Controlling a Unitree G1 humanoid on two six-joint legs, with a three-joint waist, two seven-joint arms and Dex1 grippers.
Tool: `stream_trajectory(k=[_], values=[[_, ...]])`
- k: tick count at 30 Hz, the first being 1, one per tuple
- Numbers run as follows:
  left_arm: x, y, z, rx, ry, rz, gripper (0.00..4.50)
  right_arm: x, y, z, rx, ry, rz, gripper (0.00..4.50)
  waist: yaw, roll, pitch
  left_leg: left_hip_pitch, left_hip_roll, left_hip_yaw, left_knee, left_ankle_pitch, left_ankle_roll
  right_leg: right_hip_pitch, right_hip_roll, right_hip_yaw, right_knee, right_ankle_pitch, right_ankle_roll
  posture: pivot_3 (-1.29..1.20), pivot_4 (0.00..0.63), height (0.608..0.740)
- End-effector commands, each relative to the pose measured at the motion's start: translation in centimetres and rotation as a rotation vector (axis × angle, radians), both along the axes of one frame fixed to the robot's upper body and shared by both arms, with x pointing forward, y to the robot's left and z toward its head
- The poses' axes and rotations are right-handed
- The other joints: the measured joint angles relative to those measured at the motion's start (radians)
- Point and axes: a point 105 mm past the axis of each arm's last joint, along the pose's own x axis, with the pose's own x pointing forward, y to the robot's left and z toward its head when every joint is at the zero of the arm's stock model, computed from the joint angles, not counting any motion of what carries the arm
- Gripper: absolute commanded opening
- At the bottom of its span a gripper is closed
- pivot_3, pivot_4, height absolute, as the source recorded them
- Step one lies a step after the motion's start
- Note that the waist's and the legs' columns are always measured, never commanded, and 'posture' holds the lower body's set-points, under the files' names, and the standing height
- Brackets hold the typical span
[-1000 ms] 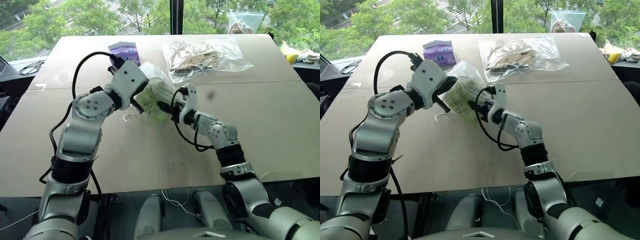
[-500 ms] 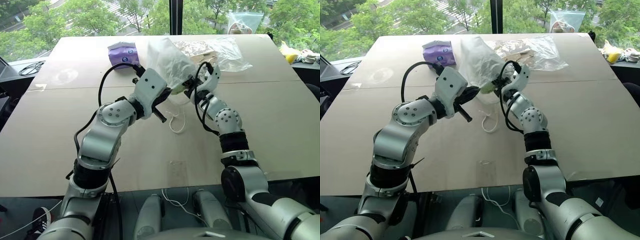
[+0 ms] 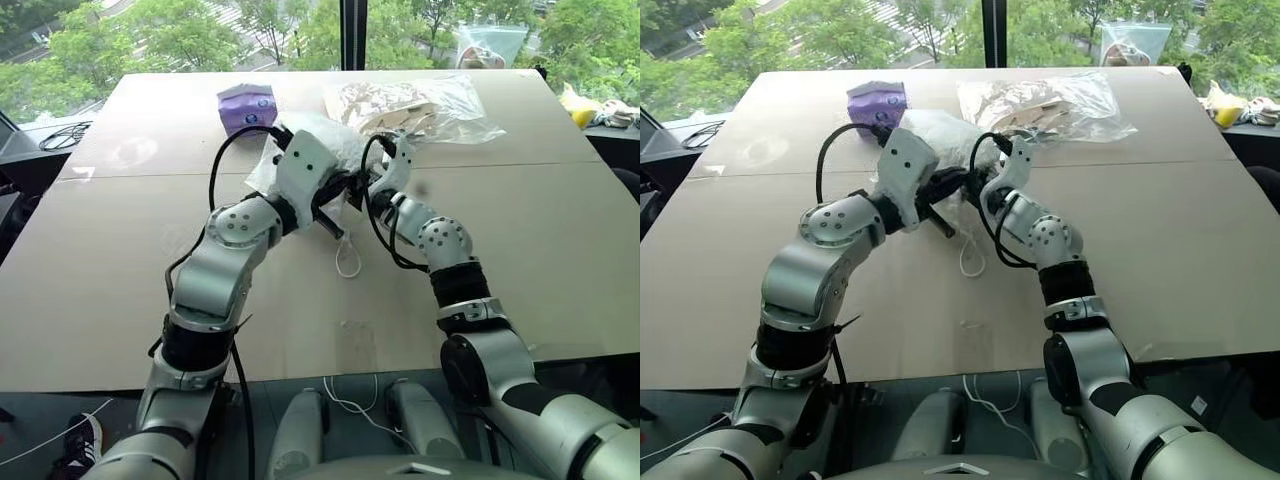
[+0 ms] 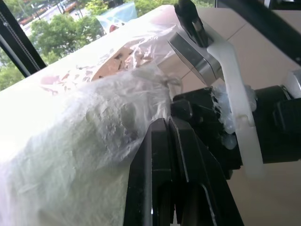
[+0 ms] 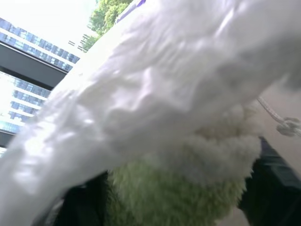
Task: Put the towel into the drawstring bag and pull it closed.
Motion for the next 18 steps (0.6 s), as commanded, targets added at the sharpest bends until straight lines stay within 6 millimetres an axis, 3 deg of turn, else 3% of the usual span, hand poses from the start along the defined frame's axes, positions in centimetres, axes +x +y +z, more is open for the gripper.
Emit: stream_trajectory(k=[1,9,14,18], values=[[0.6,1.2,1.7,-0.001,-0.084,0.033,0.0,-1.9,4.4,3.4,0.065,-0.067,0.107,4.42,0.0,0.0,0.0,0.0,0.0,0.0,0.0,0.0,0.0,0.0,0.0,0.0,0.0,0.0,0.0,0.0,0.15,0.74],[2.9,3.2,3.2,-0.048,-0.123,0.136,0.0,-3.0,1.2,2.3,-0.043,-0.124,0.177,4.42,0.003,0.0,0.0,-0.001,0.0,0.0,0.0,0.0,0.0,0.0,0.0,0.0,0.0,0.0,0.0,0.0,0.15,0.74],[3.7,3.6,3.5,-0.076,-0.118,0.151,0.0,-7.9,-0.9,0.7,-0.384,-0.4,0.452,4.42,0.014,0.0,0.0,-0.002,-0.002,-0.001,0.0,0.0,0.0,0.0,-0.002,-0.001,-0.001,0.0,0.0,0.0,0.15,0.74],[3.8,3.4,3.5,-0.096,-0.108,0.137,0.0,-6.8,-3.5,-0.5,-0.668,-0.557,0.371,4.42,0.005,0.0,0.0,-0.002,-0.001,0.001,0.001,0.0,0.0,0.0,-0.002,0.0,-0.004,-0.001,0.002,0.0,0.15,0.74]])
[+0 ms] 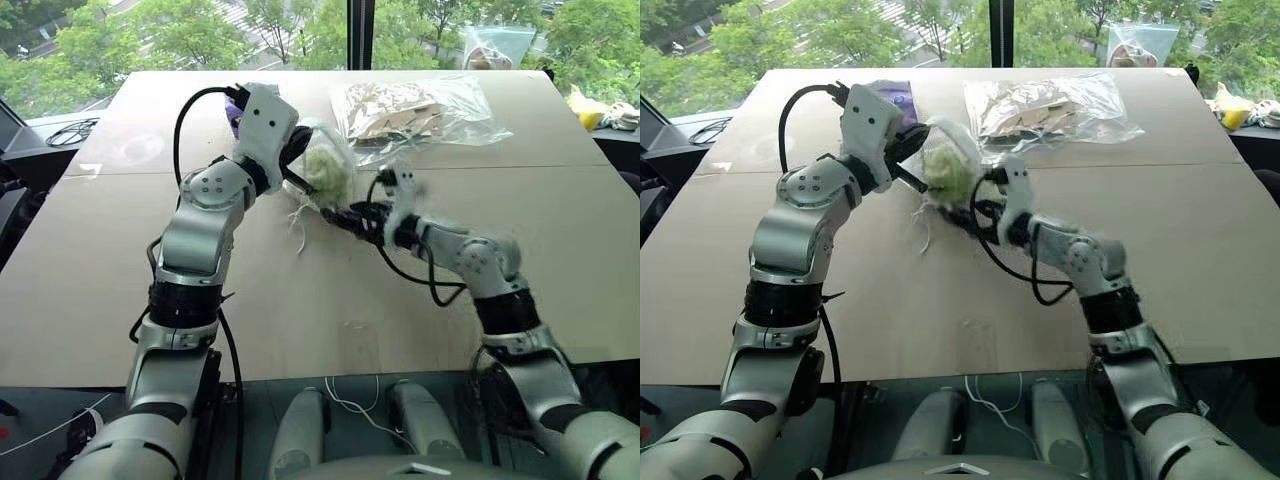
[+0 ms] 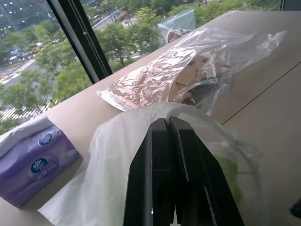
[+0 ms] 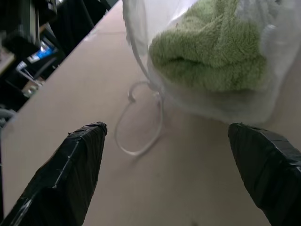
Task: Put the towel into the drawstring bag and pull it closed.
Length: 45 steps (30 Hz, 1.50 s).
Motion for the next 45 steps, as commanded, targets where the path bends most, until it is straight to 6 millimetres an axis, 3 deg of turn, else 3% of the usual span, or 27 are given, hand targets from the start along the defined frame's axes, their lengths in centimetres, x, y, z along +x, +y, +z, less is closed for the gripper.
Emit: stream_trajectory(k=[1,4,11,15,19,26,32,34,36,39,44,45], values=[[-0.5,-0.6,2.2,-0.022,-0.078,-0.034,0.0,1.0,-0.4,1.0,-0.108,-0.203,-0.037,4.42,-0.007,0.0,0.0,0.0,0.0,0.0,0.0,0.0,0.0,0.0,0.001,0.0,0.0,-0.001,0.001,0.0,0.15,0.74],[-0.6,-0.6,1.9,-0.032,-0.07,-0.039,0.0,2.8,-1.3,-0.4,-0.209,-0.249,-0.129,4.42,-0.009,0.0,0.0,0.003,0.002,0.0,0.0,0.0,0.0,0.0,0.002,0.0,0.004,-0.001,0.001,0.0,0.15,0.74],[-0.8,0.1,2.1,-0.088,-0.042,-0.044,0.0,6.3,0.8,-0.7,-0.199,-0.294,-0.219,4.42,-0.009,0.0,0.0,0.003,0.001,0.001,0.002,0.0,0.0,-0.001,0.002,0.002,0.007,0.001,-0.002,0.0,0.15,0.74],[-0.9,0.7,2.0,-0.093,-0.026,-0.04,0.0,8.1,2.0,0.3,-0.124,-0.314,-0.268,4.42,-0.006,0.0,0.0,0.002,0.001,0.0,0.002,0.0,0.0,-0.001,0.002,0.002,0.007,0.001,-0.002,0.0,0.15,0.74],[-1.0,0.8,1.7,-0.084,-0.018,-0.037,0.0,8.9,1.9,0.2,-0.121,-0.335,-0.29,3.2,-0.004,0.0,0.0,0.002,0.0,0.0,0.002,0.0,0.0,-0.001,0.001,0.002,0.006,0.001,-0.002,0.0,0.15,0.74],[-0.8,2.1,1.3,-0.086,-0.002,-0.004,0.0,8.5,1.3,0.1,-0.095,-0.355,-0.266,0.08,-0.008,0.0,0.0,0.002,0.0,0.0,0.0,0.0,0.0,-0.001,0.001,0.002,0.006,0.001,-0.002,0.0,0.15,0.74],[-0.5,3.3,1.2,-0.069,0.003,0.018,0.0,5.1,4.0,1.0,-0.002,-0.341,-0.011,0.03,-0.01,0.0,0.0,0.003,0.0,0.0,0.0,0.0,0.0,-0.001,0.001,0.002,0.009,0.001,-0.002,0.0,0.15,0.74],[-0.4,3.6,1.2,-0.063,0.005,0.024,0.0,5.0,4.0,1.4,0.004,-0.349,-0.029,0.62,-0.008,0.0,0.0,0.003,0.0,0.0,0.001,0.0,0.0,-0.001,0.001,0.001,0.009,0.001,-0.002,0.0,0.15,0.74],[-0.3,3.9,1.2,-0.062,0.008,0.025,0.0,5.2,3.9,1.5,-0.019,-0.36,-0.044,0.62,-0.007,0.0,0.0,0.003,0.0,-0.001,0.001,0.0,0.0,-0.001,0.001,0.001,0.009,0.001,-0.002,0.0,0.15,0.74],[-0.3,4.1,1.1,-0.071,0.022,0.017,0.0,5.0,4.3,1.7,-0.042,-0.374,-0.035,1.53,-0.006,0.0,0.0,0.003,0.0,-0.001,0.002,0.0,0.0,-0.001,0.001,0.001,0.009,0.001,-0.002,0.0,0.15,0.74],[-0.2,4.4,0.7,-0.078,0.043,0.014,0.0,4.9,4.1,1.9,-0.081,-0.421,-0.047,3.78,-0.007,0.0,0.0,0.003,0.0,0.0,0.002,0.0,0.0,-0.001,0.001,0.001,0.009,0.001,-0.002,0.0,0.15,0.74],[-0.2,4.5,0.6,-0.081,0.046,0.013,0.0,4.8,4.1,2.0,-0.077,-0.425,-0.048,4.43,-0.007,0.0,0.0,0.003,0.0,0.0,0.002,0.0,0.0,-0.001,0.001,0.001,0.009,0.001,-0.002,0.0,0.15,0.74]])
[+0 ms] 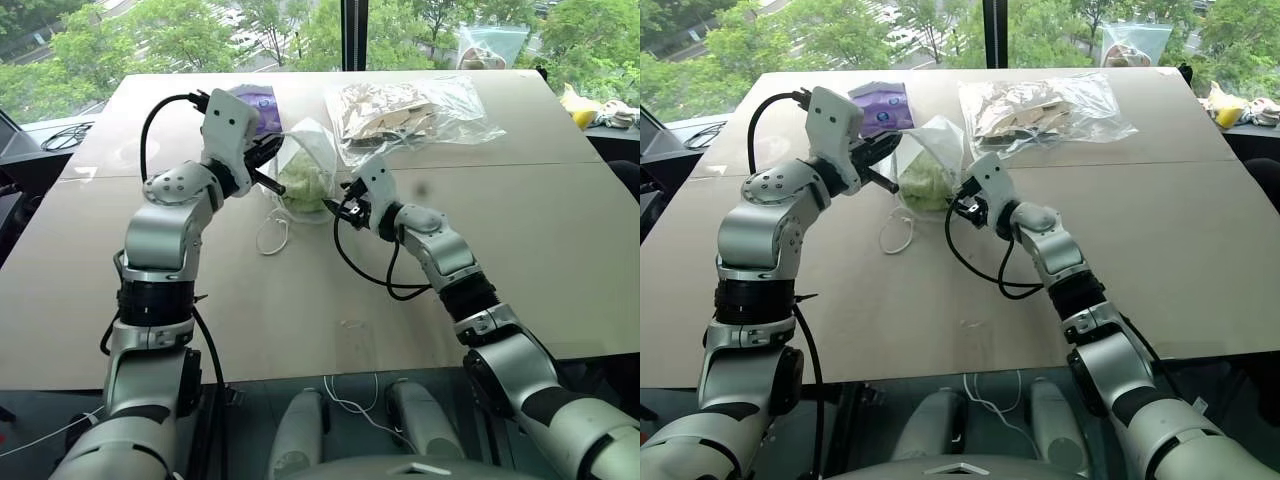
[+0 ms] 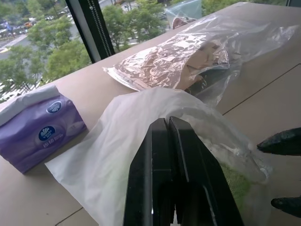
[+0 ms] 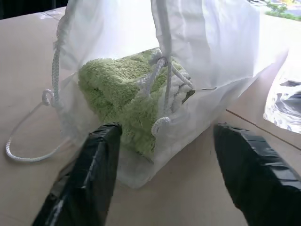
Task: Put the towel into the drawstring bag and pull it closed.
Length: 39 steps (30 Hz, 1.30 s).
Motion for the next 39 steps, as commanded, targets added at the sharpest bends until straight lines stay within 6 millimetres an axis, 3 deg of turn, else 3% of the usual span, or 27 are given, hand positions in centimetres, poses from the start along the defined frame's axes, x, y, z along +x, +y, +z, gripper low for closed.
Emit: stream_trajectory(k=[1,6,11,17,25,30,39], values=[[-0.3,0.5,1.3,-0.022,-0.047,-0.003,0.0,-0.6,0.4,1.9,0.022,-0.075,0.02,4.43,0.0,0.0,0.0,0.0,0.0,0.0,0.0,0.0,0.0,0.0,0.0,0.0,0.0,0.0,0.0,0.0,0.15,0.74],[-0.2,0.8,1.1,-0.04,-0.033,0.001,0.0,-1.9,0.8,3.0,-0.046,-0.184,0.08,4.43,0.0,0.0,0.0,0.0,0.0,0.0,0.0,0.0,0.0,0.0,0.0,0.0,0.0,0.0,0.0,0.0,0.15,0.74],[-0.2,0.9,1.3,-0.059,-0.026,-0.002,0.0,-1.5,0.6,2.0,-0.361,-0.51,0.001,4.43,0.0,0.0,0.0,0.0,0.0,0.0,0.0,0.0,0.0,0.0,0.0,0.0,0.0,0.0,0.0,0.0,0.15,0.74],[0.0,0.4,1.5,-0.073,-0.019,-0.015,0.0,-0.8,0.5,2.5,-0.47,-0.783,-0.148,4.43,-0.001,0.0,0.0,0.0,0.0,0.001,0.0,0.0,-0.001,-0.001,0.0,0.001,0.0,0.0,0.0,0.0,0.15,0.74],[-0.1,-0.9,1.5,-0.069,-0.01,-0.045,0.0,0.1,0.9,0.9,-0.546,-0.819,-0.192,4.43,-0.001,0.0,0.0,0.0,0.0,0.001,0.0,0.002,-0.003,-0.001,0.0,0.001,0.0,0.0,0.0,0.0,0.15,0.74],[-0.1,-1.8,1.6,-0.065,-0.012,-0.066,0.0,1.3,-0.1,0.1,-0.617,-0.804,-0.248,4.43,-0.001,0.0,0.0,0.0,0.0,0.001,0.0,0.002,-0.004,-0.001,0.0,0.001,0.0,0.0,0.0,0.0,0.15,0.74],[-0.3,-2.2,1.0,-0.052,0.001,-0.079,0.0,2.4,-2.2,2.0,-0.604,-0.87,-0.448,4.43,-0.002,0.0,0.0,0.0,0.0,0.0,0.0,0.002,-0.004,-0.001,0.0,0.001,0.0,0.0,0.0,0.0,0.15,0.74]])
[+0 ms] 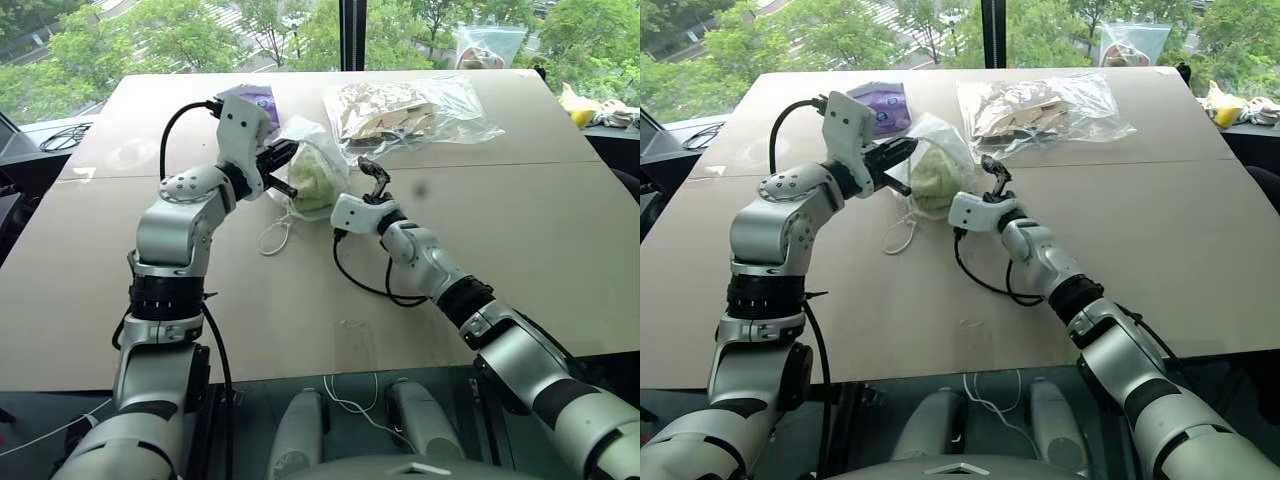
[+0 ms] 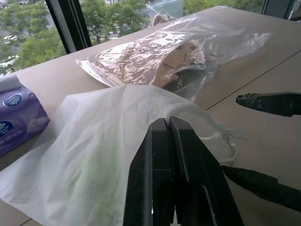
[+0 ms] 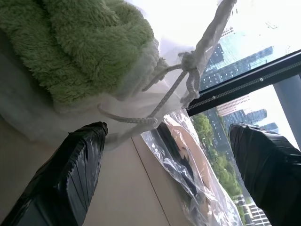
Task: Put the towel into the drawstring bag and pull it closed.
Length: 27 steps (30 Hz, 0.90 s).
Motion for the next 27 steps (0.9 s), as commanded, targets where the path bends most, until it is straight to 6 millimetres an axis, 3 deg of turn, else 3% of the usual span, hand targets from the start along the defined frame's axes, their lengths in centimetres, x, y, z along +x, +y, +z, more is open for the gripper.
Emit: stream_trajectory(k=[1,6,13,22,27], values=[[-0.6,-0.6,1.5,0.011,-0.062,-0.023,0.0,0.3,-0.4,3.5,0.08,-0.131,-0.044,4.43,0.0,0.0,0.0,0.0,0.0,0.0,0.0,0.0,0.0,0.0,0.0,0.0,0.0,0.0,0.0,0.0,0.15,0.74],[-0.6,-0.6,1.3,0.02,-0.059,-0.028,0.0,0.3,-0.1,4.3,0.102,-0.163,-0.043,4.43,-0.002,0.0,0.0,0.0,0.0,0.0,0.0,0.0,0.0,0.0,0.0,0.0,0.0,0.0,0.0,0.0,0.15,0.74],[-0.6,-0.8,1.2,0.018,-0.061,-0.034,0.0,0.9,1.3,3.5,0.084,-0.112,-0.014,4.43,-0.002,0.0,0.0,0.0,0.0,0.0,0.0,0.0,0.0,0.0,0.0,0.0,0.0,0.0,0.0,0.0,0.15,0.74],[-0.8,-0.6,0.7,0.014,-0.051,-0.028,0.0,1.0,1.1,3.7,0.18,-0.113,-0.011,4.43,-0.003,0.0,0.0,0.0,0.0,0.0,-0.001,0.0,0.0,0.0,0.0,0.0,0.0,0.0,0.0,0.0,0.15,0.74],[-0.7,-0.6,0.6,0.016,-0.043,-0.028,0.0,1.0,1.2,3.3,0.076,-0.156,-0.006,4.43,-0.002,0.0,0.0,0.0,0.0,0.0,-0.001,0.0,0.0,0.0,0.0,0.0,0.0,0.0,0.0,0.0,0.15,0.74]])
